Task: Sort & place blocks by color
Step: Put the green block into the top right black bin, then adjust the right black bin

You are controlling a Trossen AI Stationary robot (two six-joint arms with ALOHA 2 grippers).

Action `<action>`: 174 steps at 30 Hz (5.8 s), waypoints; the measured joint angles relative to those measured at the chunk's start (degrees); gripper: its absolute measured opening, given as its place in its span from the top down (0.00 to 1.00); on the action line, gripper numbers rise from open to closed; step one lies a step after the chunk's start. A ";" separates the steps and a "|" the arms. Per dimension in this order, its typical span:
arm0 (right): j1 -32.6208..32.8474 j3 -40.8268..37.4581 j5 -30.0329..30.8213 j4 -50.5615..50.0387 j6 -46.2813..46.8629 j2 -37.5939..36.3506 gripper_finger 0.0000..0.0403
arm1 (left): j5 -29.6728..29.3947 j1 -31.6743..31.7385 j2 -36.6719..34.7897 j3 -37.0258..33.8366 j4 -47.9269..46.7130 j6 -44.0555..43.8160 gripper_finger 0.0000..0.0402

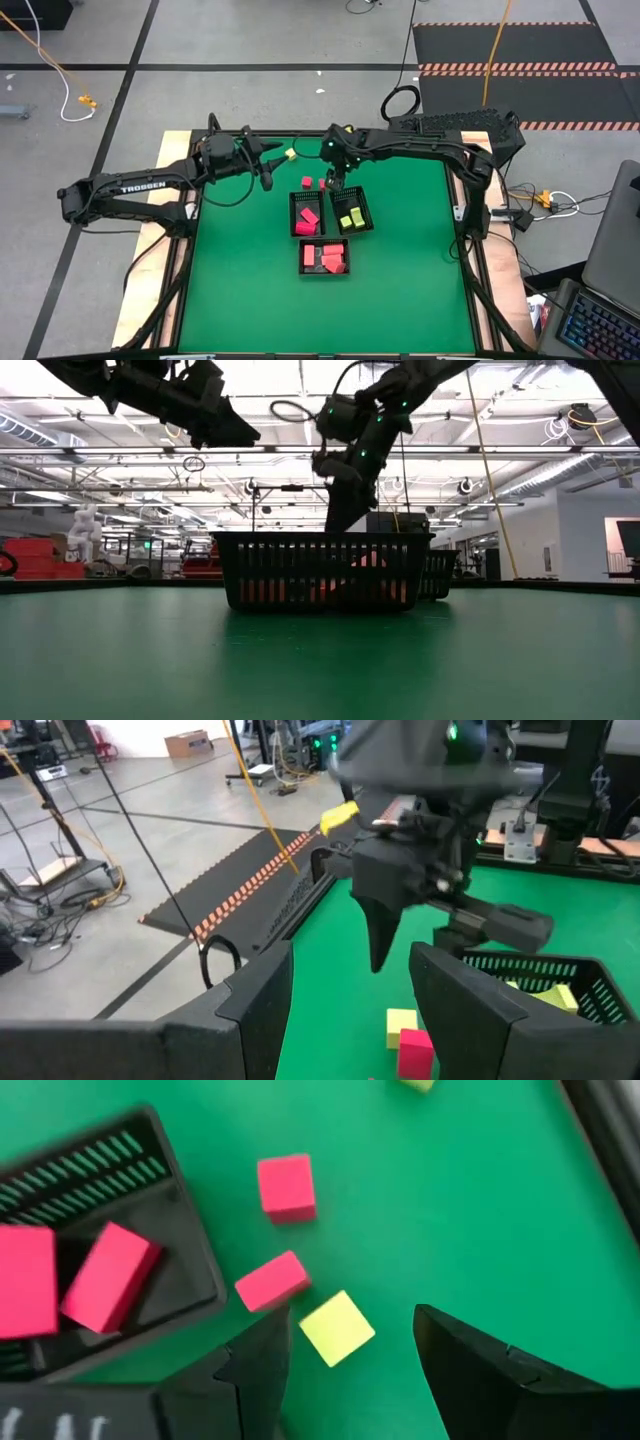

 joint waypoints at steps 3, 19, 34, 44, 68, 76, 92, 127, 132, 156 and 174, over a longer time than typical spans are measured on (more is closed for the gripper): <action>0.00 0.09 -0.24 0.42 -0.28 1.56 0.49 | 0.00 0.51 0.00 0.00 -0.46 0.00 0.49; 2.16 0.09 -0.99 -2.38 -12.62 3.45 0.49 | 0.11 1.07 0.00 0.00 -0.73 0.50 0.49; 0.39 -1.52 0.30 -0.71 -19.61 3.83 0.50 | 0.17 1.09 0.00 0.00 -0.85 1.12 0.49; 0.17 -2.01 -0.21 1.77 -20.68 4.03 0.50 | 0.17 1.09 0.00 0.00 -0.85 1.14 0.49; 0.75 -2.56 -1.36 3.26 -18.69 8.79 0.50 | 0.15 1.51 0.00 0.00 -1.20 1.30 0.49; 1.07 -2.56 -1.29 3.63 -18.49 9.88 0.50 | 0.15 1.47 0.00 0.00 -1.25 1.34 0.49; 1.40 -2.60 8.94 2.71 -21.47 7.84 0.69 | 0.13 1.47 0.00 0.00 -1.40 1.34 0.49; 14.95 -15.17 7.69 -7.51 2.22 -11.26 0.57 | 0.57 0.85 0.00 0.00 -1.53 0.05 0.49; 15.08 -16.75 7.69 -3.02 2.95 -11.28 0.35 | 0.57 0.85 0.00 0.00 -1.51 0.29 0.49; 12.05 -26.18 0.17 15.89 1.71 -10.34 0.38 | 0.55 0.85 0.00 0.00 -0.77 0.32 0.49; 10.19 -27.30 0.20 26.38 -0.07 -5.77 0.38 | 0.55 0.83 0.02 0.00 -0.67 0.53 0.49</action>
